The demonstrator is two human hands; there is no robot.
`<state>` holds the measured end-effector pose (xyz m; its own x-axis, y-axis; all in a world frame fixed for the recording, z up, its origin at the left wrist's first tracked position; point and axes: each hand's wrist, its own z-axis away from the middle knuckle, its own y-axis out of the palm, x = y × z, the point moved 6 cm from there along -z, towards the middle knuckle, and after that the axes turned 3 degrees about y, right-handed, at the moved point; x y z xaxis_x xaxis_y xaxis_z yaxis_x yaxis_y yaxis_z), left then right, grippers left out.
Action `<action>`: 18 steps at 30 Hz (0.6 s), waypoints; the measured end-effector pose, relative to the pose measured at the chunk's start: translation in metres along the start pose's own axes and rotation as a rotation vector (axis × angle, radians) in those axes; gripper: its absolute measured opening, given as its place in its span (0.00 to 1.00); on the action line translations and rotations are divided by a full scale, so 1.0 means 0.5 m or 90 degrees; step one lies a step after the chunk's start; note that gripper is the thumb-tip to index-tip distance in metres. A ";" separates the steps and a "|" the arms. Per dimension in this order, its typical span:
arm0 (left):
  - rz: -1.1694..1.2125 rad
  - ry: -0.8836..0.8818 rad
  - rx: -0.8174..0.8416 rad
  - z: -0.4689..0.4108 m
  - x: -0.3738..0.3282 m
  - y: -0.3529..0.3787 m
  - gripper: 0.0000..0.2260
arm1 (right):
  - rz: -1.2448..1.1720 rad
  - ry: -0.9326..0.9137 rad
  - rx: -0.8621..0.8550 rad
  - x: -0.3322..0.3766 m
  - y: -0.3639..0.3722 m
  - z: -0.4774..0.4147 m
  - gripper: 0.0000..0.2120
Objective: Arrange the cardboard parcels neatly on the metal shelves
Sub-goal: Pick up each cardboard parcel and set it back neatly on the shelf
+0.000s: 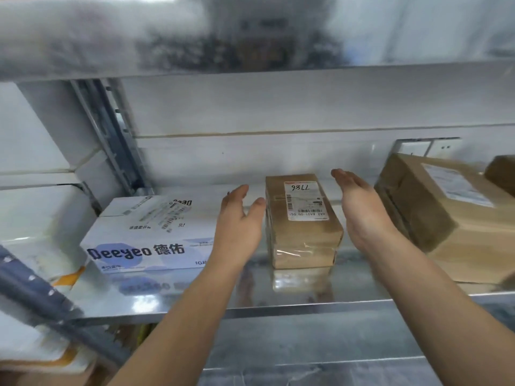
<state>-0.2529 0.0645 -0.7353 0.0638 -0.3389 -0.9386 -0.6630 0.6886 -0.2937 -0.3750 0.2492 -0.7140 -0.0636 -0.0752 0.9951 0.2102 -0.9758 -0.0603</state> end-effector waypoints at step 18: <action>0.293 -0.396 -0.065 0.018 0.078 0.109 0.27 | -0.132 0.322 0.121 -0.117 -0.037 -0.049 0.28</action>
<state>-0.2796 0.0947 -0.7897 0.1516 0.4097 -0.8995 -0.7879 0.5996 0.1403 -0.3992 0.2664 -0.7728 -0.5706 -0.0213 0.8209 0.3126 -0.9300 0.1931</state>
